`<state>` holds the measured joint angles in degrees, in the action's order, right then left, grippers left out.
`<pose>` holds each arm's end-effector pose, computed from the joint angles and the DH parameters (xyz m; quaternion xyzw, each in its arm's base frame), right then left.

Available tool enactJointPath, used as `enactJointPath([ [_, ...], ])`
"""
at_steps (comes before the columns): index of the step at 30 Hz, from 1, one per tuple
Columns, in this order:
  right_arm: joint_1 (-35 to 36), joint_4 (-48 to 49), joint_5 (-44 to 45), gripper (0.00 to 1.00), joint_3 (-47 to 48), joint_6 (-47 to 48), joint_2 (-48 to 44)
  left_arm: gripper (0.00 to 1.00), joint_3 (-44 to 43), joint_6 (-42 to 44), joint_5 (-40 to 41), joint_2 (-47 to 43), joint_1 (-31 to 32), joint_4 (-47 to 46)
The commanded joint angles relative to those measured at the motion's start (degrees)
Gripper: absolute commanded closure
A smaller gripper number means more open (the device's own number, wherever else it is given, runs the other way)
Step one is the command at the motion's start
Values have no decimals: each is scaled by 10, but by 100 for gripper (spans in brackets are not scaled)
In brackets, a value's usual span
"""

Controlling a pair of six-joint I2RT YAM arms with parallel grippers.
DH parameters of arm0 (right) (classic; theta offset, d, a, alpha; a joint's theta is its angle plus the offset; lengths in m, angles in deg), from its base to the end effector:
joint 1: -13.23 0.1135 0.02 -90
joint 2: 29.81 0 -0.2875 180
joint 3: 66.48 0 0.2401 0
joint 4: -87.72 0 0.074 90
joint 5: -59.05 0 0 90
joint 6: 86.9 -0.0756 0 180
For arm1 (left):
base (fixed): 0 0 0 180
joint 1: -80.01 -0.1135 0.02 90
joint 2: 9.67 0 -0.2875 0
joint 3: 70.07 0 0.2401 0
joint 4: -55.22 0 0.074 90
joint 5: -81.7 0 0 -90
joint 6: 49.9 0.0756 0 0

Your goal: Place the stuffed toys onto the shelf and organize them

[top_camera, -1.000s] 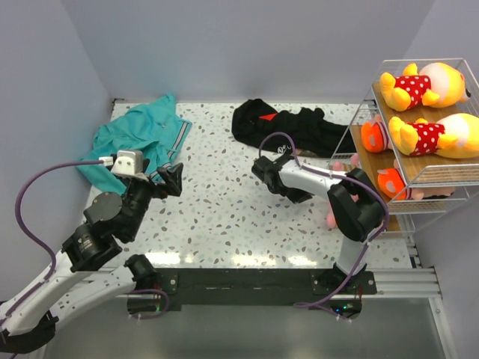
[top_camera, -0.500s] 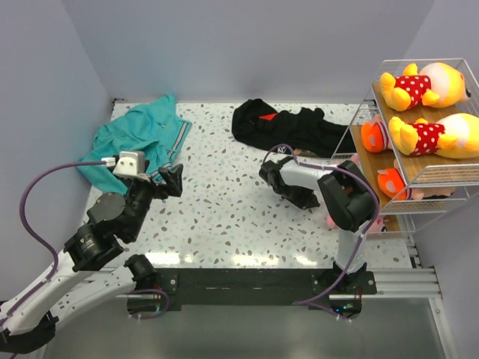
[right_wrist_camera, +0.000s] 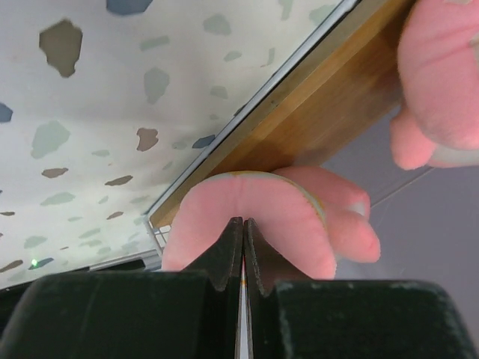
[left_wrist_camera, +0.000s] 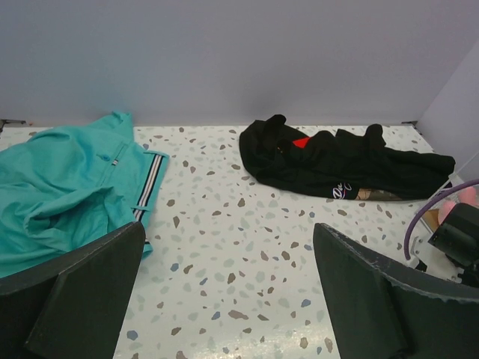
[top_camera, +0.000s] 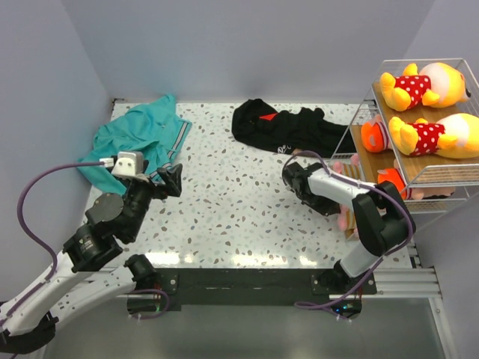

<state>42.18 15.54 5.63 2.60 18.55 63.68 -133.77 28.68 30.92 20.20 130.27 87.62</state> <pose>0.2324 0.0771 0.1674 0.3749 -0.8708 0.3176 0.0174 0.1024 -0.0484 0.3937 -0.0079 0.7002 -0.1445 0.6991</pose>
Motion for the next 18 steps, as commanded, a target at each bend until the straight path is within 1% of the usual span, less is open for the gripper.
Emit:
enactJointPath([
  [1,0,6,9,100,-30,52,-21,0,0,3,1,-8,-3,-27],
  [5,0,13,11,100,-60,61,-24,0,2,5,6,-13,-2,-26],
  [12,-5,27,41,100,-46,54,-16,0,0,2,5,-16,-3,-21],
  [18,-14,27,39,100,-46,60,-13,0,3,0,8,-20,-2,-22],
])
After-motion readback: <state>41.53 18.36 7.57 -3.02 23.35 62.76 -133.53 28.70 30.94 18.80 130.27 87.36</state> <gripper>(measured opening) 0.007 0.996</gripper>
